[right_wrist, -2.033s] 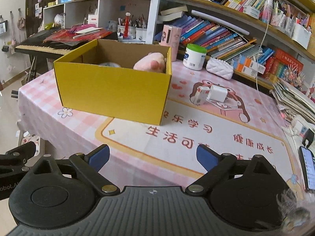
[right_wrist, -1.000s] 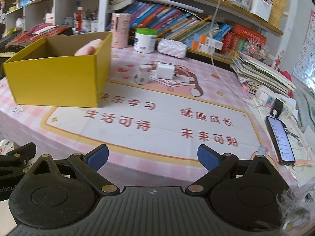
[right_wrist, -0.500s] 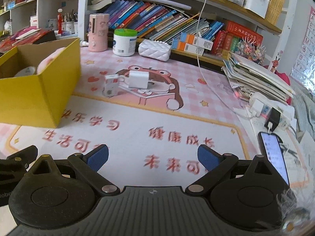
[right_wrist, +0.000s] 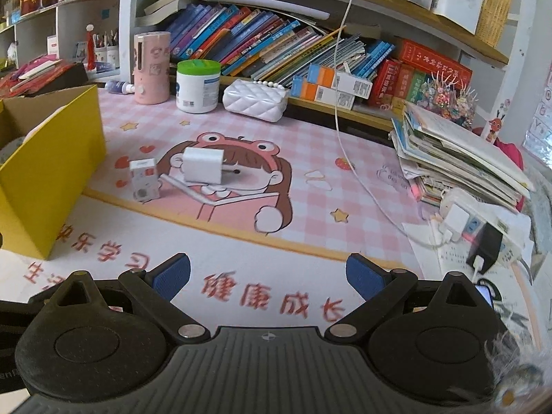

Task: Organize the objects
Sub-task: 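Move both open grippers toward the white charger plug and staple box, then grasp the white charger plug with the right gripper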

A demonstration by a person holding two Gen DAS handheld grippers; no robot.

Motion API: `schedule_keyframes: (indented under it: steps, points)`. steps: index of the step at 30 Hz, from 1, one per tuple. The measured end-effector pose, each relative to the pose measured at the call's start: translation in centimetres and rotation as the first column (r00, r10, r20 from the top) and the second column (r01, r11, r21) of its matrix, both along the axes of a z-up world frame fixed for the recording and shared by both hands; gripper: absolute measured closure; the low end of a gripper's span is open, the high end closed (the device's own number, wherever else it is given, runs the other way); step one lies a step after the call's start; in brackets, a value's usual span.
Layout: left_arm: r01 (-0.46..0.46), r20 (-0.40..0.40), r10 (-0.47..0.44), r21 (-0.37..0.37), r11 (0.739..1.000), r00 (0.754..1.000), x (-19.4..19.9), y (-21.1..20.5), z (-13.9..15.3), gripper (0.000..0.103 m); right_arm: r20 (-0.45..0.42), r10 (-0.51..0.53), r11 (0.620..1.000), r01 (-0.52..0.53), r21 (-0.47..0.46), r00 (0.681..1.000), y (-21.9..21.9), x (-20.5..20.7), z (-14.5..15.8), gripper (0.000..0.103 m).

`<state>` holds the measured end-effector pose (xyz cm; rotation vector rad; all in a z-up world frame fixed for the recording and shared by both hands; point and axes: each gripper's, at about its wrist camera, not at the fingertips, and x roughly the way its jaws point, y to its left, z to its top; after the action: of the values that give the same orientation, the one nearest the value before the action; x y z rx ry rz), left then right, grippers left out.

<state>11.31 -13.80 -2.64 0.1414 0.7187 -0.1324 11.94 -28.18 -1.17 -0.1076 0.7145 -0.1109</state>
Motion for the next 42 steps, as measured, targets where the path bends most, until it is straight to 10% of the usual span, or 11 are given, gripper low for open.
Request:
schedule_keyframes:
  steps: [19, 42]
  points:
    - [-0.062, 0.048, 0.059, 0.062, 0.996, 0.997, 2.4, -4.1, 0.3, 0.008, 0.029, 0.097, 0.977, -0.101, 0.187, 0.995, -5.6, 5.8, 0.0, 0.027]
    - [-0.140, 0.022, 0.138, 0.117, 0.983, 0.990, 5.4, -4.0, -0.6, 0.009, -0.076, 0.283, 0.947, -0.265, 0.183, 0.956, 0.4, 20.0, -4.2, 0.021]
